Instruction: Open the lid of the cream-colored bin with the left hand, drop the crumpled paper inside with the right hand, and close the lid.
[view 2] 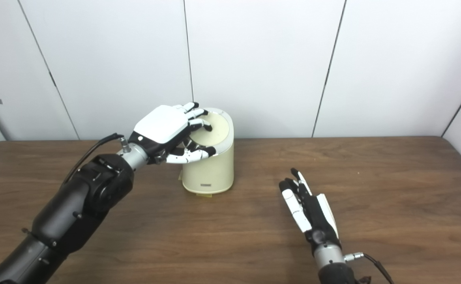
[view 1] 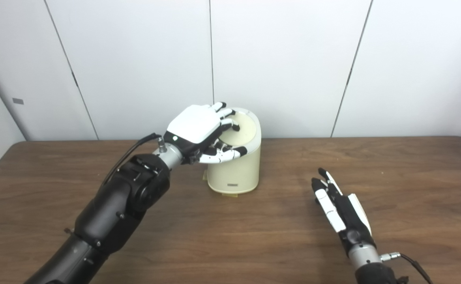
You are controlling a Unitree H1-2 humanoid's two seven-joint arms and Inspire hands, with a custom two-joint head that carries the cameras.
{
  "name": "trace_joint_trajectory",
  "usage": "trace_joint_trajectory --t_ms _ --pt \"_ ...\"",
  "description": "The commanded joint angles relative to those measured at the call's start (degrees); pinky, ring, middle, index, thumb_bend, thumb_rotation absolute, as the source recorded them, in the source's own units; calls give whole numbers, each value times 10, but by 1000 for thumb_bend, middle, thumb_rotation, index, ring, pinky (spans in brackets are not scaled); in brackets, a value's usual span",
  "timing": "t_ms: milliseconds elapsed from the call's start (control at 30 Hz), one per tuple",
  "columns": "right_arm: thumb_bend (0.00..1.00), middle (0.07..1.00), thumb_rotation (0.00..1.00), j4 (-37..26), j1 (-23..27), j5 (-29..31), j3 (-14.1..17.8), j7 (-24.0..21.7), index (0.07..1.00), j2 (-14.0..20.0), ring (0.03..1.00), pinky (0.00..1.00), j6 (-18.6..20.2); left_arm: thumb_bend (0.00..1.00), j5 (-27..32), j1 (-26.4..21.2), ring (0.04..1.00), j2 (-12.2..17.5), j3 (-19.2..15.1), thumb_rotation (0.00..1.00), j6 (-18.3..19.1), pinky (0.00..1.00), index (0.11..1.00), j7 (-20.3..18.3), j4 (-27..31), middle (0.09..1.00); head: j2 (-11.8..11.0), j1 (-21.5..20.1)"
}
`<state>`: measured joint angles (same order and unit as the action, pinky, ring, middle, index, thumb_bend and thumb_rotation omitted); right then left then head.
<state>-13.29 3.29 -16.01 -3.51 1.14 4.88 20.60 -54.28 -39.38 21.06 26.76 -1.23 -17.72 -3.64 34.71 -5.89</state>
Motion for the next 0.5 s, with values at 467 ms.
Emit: trace_joint_trajectory --t_ms 467 --pt "572 916 1000 -44 -2 7 12 -20 979 7 927 870 28 579 -59 -3 985 16 27 1000 -11 947 747 -36 13 944 23 3"
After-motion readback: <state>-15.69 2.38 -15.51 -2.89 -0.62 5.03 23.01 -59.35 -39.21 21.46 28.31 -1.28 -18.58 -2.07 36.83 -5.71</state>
